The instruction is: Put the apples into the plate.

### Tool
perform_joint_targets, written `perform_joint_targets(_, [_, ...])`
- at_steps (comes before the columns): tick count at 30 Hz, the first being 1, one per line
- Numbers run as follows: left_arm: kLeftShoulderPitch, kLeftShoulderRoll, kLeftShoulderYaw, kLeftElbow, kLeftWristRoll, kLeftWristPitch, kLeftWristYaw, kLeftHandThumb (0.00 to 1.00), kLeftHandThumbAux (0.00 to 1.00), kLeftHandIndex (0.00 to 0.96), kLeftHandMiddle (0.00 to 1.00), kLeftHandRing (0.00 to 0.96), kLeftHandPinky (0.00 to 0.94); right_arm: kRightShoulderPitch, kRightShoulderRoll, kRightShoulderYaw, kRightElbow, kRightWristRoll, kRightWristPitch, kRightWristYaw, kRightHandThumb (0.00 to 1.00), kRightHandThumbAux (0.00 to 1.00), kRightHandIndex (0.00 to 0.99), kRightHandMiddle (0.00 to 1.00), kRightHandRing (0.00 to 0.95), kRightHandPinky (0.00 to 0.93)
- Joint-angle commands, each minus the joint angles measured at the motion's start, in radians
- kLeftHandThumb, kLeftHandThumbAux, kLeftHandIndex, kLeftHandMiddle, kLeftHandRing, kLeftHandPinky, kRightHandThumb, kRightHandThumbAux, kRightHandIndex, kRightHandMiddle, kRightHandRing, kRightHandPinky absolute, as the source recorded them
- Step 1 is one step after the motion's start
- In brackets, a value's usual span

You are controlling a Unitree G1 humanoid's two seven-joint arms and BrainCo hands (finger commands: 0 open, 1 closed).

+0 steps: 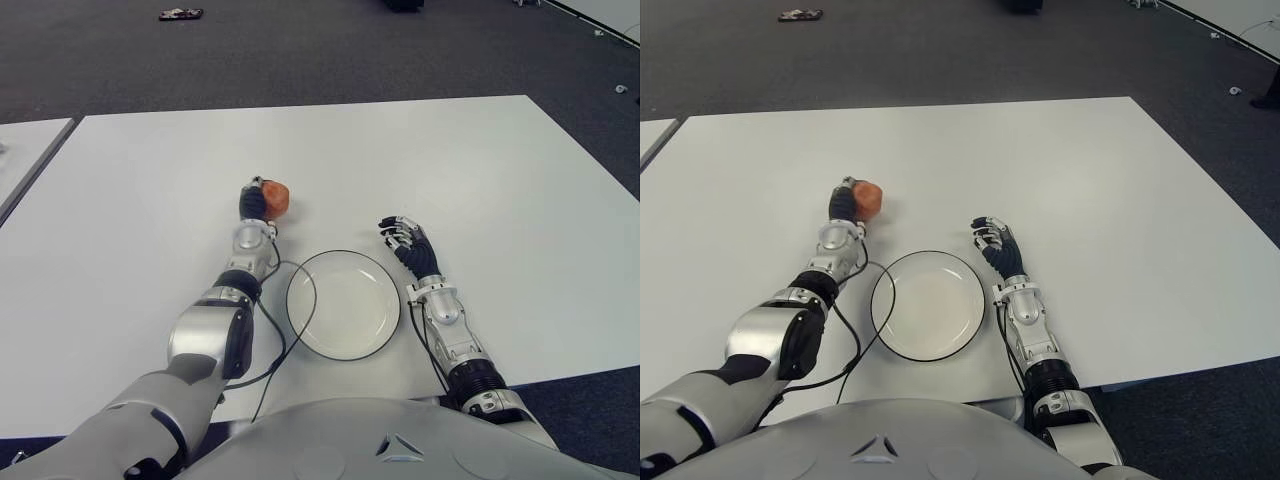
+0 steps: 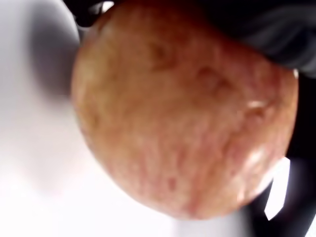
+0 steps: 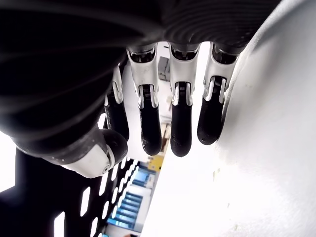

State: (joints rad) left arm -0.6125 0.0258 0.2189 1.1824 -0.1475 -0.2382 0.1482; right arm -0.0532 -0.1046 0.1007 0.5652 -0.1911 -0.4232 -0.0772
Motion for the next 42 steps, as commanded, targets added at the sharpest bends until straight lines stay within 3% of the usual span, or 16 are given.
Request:
perform_joint_targets(1, [-0.007,-0.026,0.096,-0.033,-0.13,0.081,-0.127,0.722,0.701,0.443,0.882,0.88,0.892,0.045,0.006,0.008,0.068,-0.002,0.044,0.012,0.67,0.676,0.292,0.34,0.334,0.35])
perform_joint_targets(6, [-0.014,-0.023,0.175,-0.1,-0.244,0.168,-0.209,0.723,0.7,0.443,0.874,0.884,0.905,0.045,0.009,0.008,0.072,-0.001,0.037,0.011,0.655,0.675,0.292,0.334,0.327,0.343])
perform_joint_targets(13, [-0.006,-0.011,0.225,-0.186,-0.332,0.287,-0.279,0.725,0.699,0.443,0.86,0.881,0.904,0.043,0.016,0.01,0.077,-0.004,0.027,0.004,0.655,0.675,0.301,0.334,0.327,0.341])
perform_joint_targets(37, [0.009,0.004,0.253,-0.255,-0.373,0.388,-0.325,0.727,0.697,0.444,0.852,0.877,0.908,0.033,0.019,0.01,0.101,-0.006,0.025,0.002,0.644,0.673,0.296,0.32,0.309,0.327])
perform_joint_targets(40, [0.012,0.006,0.256,-0.282,-0.391,0.419,-0.349,0.727,0.697,0.444,0.854,0.879,0.908,0.033,0.018,0.011,0.103,-0.01,0.024,-0.002,0.643,0.671,0.296,0.32,0.309,0.324])
perform_joint_targets(42, [0.031,-0.009,0.242,-0.367,-0.406,0.469,-0.353,0.727,0.697,0.444,0.855,0.879,0.908,0.032,0.016,0.013,0.103,-0.015,0.019,-0.008,0.644,0.671,0.298,0.323,0.311,0.323])
